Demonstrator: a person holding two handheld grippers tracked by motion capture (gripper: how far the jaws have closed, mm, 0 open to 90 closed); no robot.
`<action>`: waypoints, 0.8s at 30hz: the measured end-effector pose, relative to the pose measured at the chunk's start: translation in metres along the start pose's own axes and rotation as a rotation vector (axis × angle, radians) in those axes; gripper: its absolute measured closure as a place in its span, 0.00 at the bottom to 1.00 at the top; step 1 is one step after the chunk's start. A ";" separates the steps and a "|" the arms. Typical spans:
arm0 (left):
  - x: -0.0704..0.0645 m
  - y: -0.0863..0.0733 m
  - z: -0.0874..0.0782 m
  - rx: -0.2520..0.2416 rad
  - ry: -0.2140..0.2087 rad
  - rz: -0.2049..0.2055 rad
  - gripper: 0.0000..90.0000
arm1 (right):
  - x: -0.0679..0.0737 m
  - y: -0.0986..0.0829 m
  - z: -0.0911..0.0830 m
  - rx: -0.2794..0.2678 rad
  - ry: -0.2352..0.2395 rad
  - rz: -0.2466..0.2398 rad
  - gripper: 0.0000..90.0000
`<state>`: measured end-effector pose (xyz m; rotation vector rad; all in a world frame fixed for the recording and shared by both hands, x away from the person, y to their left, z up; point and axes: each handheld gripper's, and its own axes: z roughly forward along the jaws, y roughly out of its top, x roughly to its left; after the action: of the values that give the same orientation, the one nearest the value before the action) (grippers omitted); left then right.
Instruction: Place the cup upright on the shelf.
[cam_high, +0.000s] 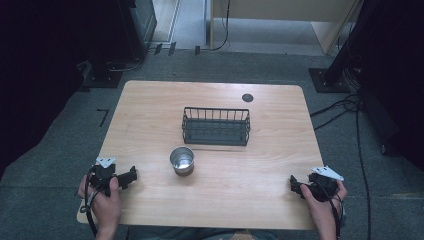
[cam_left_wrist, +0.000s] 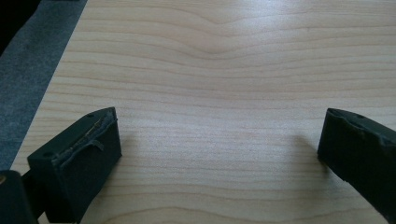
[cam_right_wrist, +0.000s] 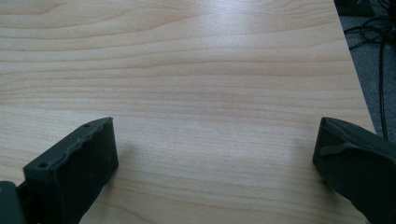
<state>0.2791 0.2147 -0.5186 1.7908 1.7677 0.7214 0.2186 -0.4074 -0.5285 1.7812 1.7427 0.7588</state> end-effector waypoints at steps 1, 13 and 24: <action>0.000 0.000 0.000 0.000 0.000 0.000 0.00 | 0.000 0.000 0.000 0.000 0.000 0.001 0.00; 0.000 0.000 0.000 0.000 0.000 0.000 0.00 | 0.021 0.013 -0.007 -0.021 0.017 -0.010 0.00; 0.000 0.000 0.000 0.000 0.000 0.000 0.00 | 0.060 0.051 -0.015 -0.076 0.083 -0.048 0.00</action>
<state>0.2791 0.2147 -0.5186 1.7912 1.7677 0.7213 0.2443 -0.3489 -0.4803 1.6734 1.7791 0.8774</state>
